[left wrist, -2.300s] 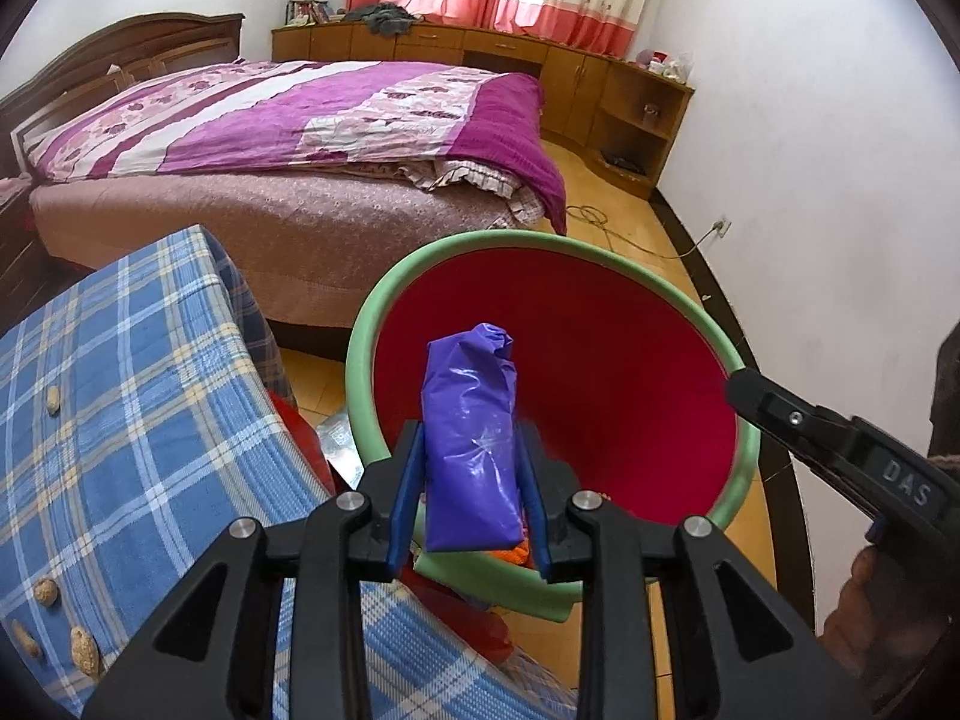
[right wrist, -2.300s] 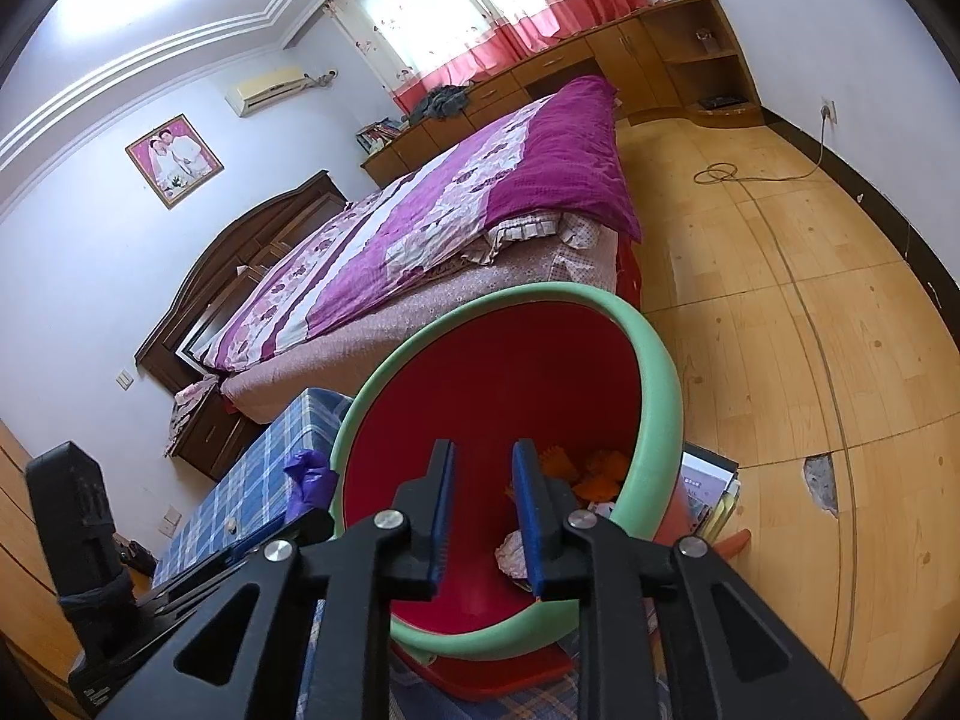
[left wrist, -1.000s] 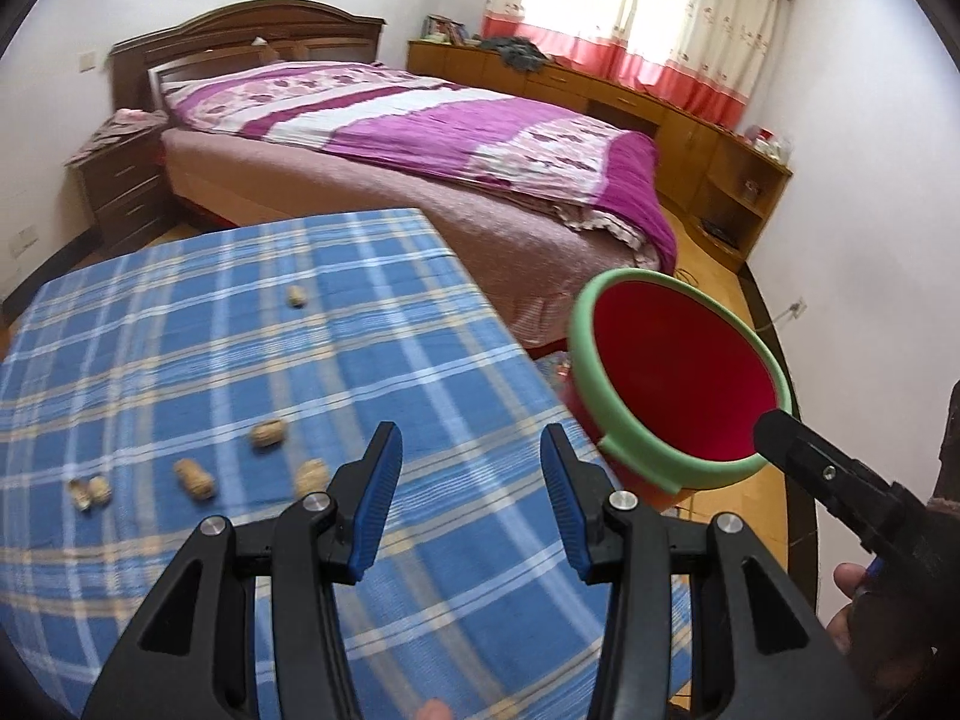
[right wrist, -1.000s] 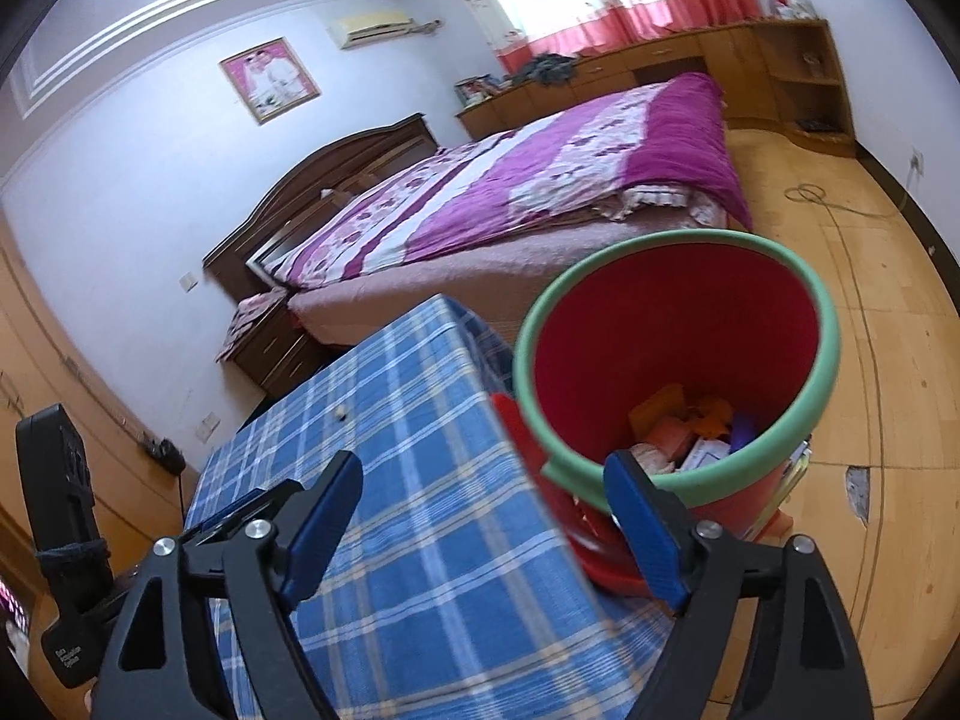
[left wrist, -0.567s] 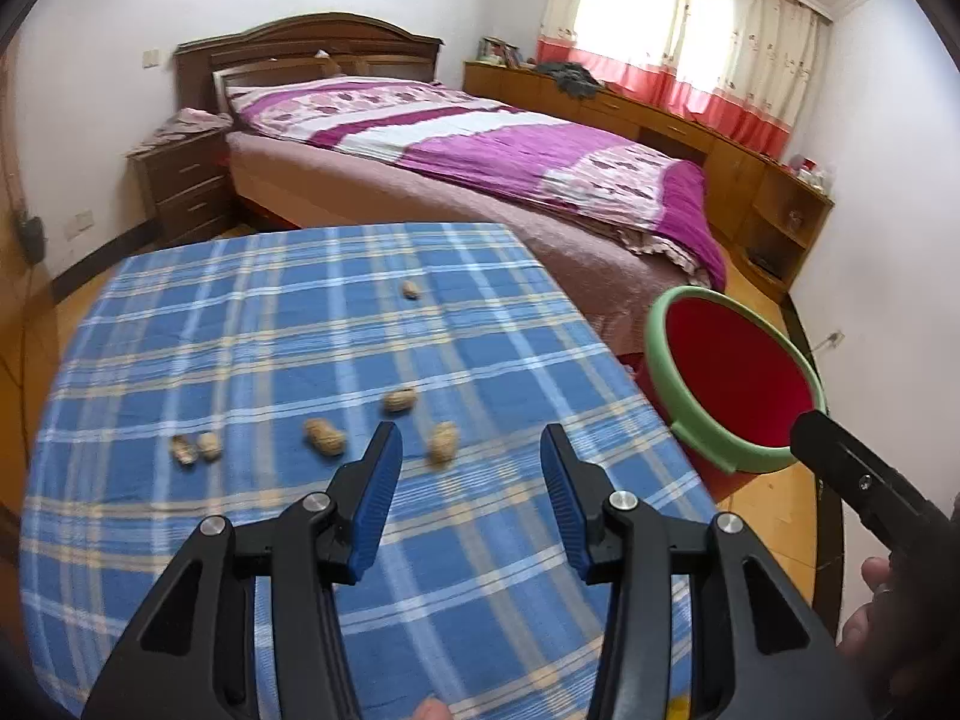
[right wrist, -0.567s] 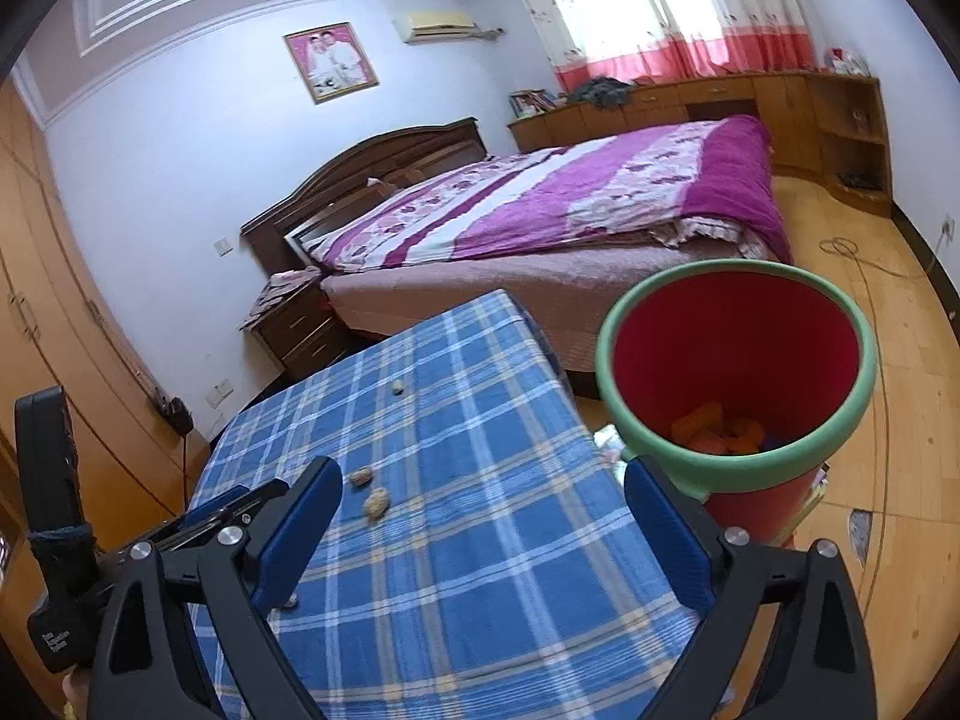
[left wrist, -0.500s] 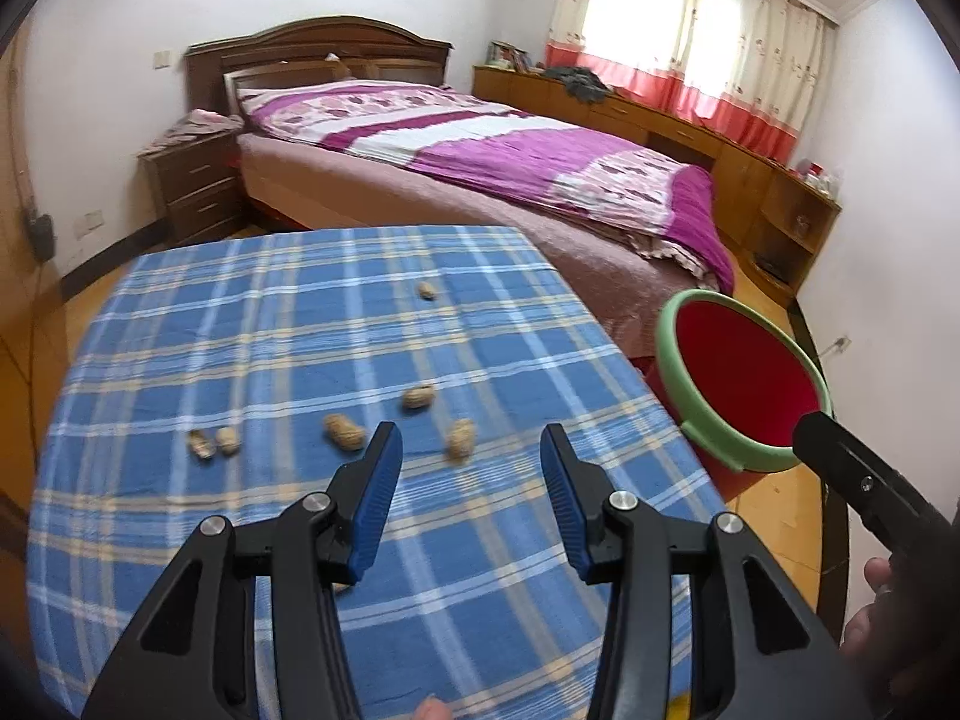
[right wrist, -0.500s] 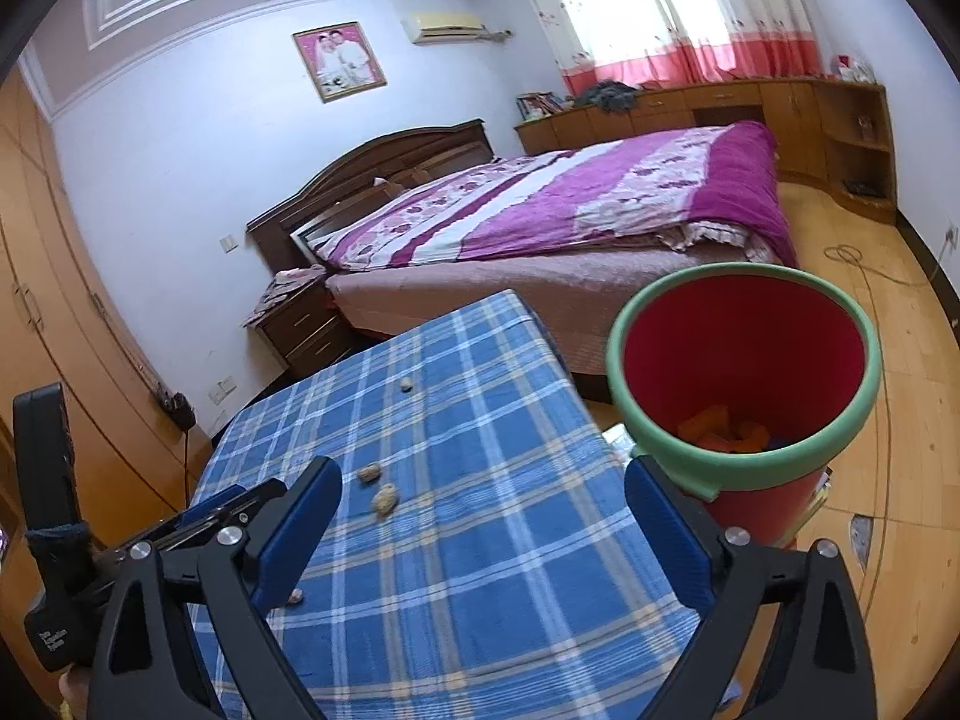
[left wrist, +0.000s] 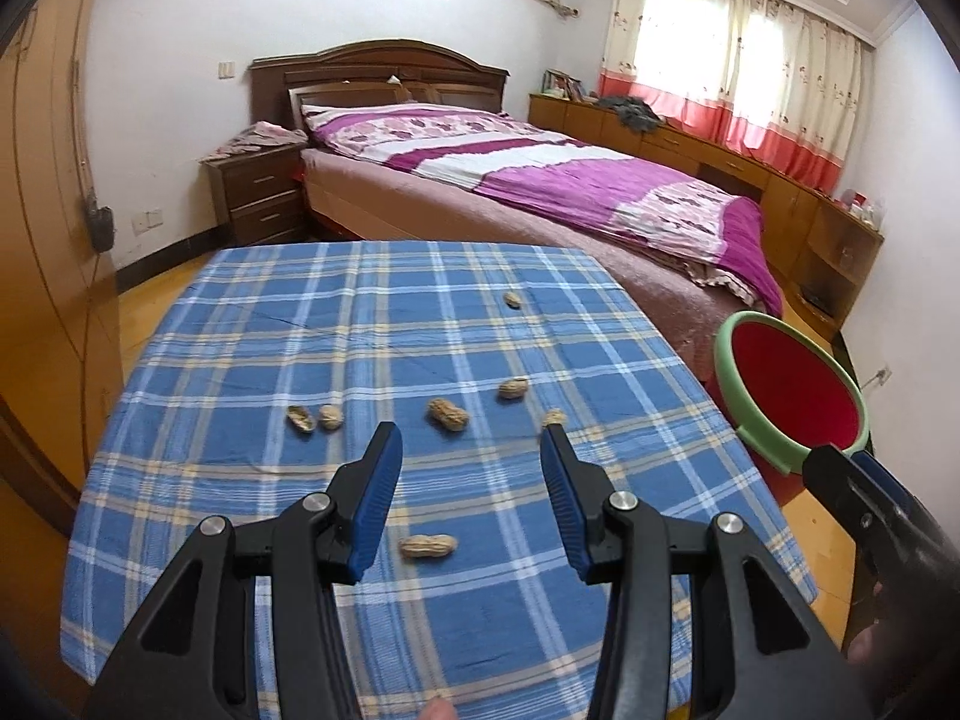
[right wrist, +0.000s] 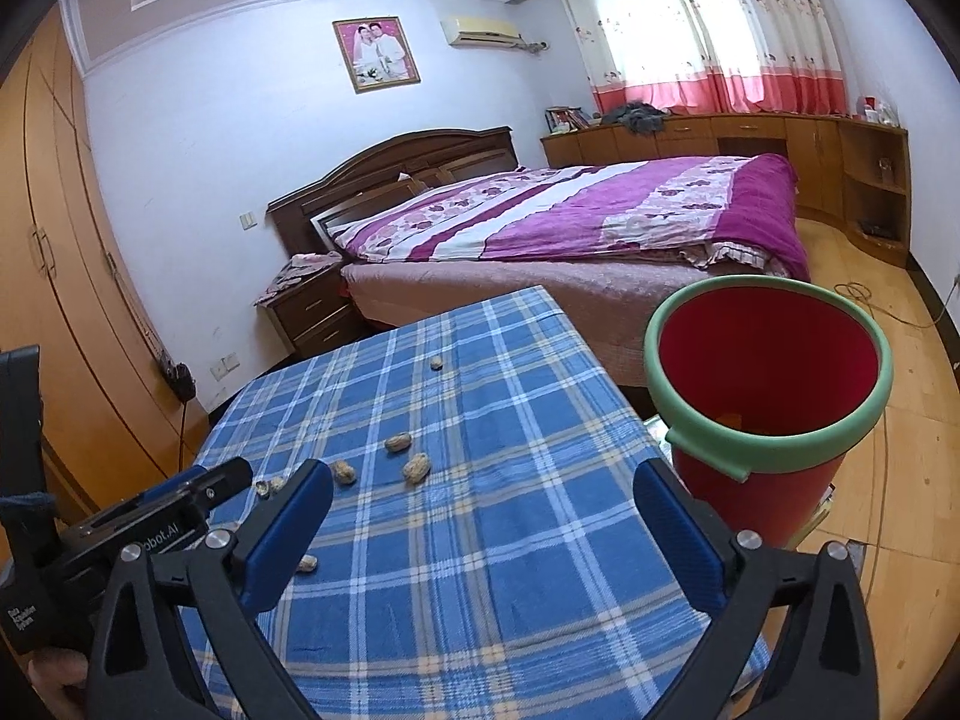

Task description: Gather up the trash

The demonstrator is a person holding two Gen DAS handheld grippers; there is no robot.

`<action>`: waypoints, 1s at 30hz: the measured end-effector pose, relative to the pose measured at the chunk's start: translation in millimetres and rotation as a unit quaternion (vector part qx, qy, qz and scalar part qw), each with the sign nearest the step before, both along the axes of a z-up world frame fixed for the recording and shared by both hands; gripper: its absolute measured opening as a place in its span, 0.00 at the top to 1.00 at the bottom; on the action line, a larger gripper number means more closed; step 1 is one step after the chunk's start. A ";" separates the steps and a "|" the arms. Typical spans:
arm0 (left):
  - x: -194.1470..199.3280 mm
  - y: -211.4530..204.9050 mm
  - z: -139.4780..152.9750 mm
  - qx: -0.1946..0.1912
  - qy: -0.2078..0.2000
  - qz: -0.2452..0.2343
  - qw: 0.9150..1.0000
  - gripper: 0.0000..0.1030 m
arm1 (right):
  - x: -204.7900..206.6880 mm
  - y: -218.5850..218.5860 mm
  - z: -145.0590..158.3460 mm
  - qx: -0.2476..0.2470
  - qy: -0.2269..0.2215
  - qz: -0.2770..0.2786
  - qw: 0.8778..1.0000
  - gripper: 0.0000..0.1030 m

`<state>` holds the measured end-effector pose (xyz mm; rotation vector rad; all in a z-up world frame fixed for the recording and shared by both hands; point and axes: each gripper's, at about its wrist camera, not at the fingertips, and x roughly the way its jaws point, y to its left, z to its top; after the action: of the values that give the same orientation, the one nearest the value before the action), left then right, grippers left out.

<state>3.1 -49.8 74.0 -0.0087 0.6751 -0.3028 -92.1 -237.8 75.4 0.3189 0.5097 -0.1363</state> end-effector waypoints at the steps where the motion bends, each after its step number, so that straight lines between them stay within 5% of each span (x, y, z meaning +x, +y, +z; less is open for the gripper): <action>1: -0.4 1.0 -0.1 0.000 -0.001 0.003 1.000 0.53 | -1.1 1.1 -0.1 -0.001 0.000 0.001 1.000 0.01; 30: -2.2 9.7 -2.8 0.002 -0.008 0.021 1.000 0.53 | -1.3 7.5 -1.4 -0.003 0.003 0.006 1.000 0.01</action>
<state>0.9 -40.1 71.2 -0.0163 0.6593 -0.2613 -93.4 -230.4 74.0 0.3089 0.5168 -0.1282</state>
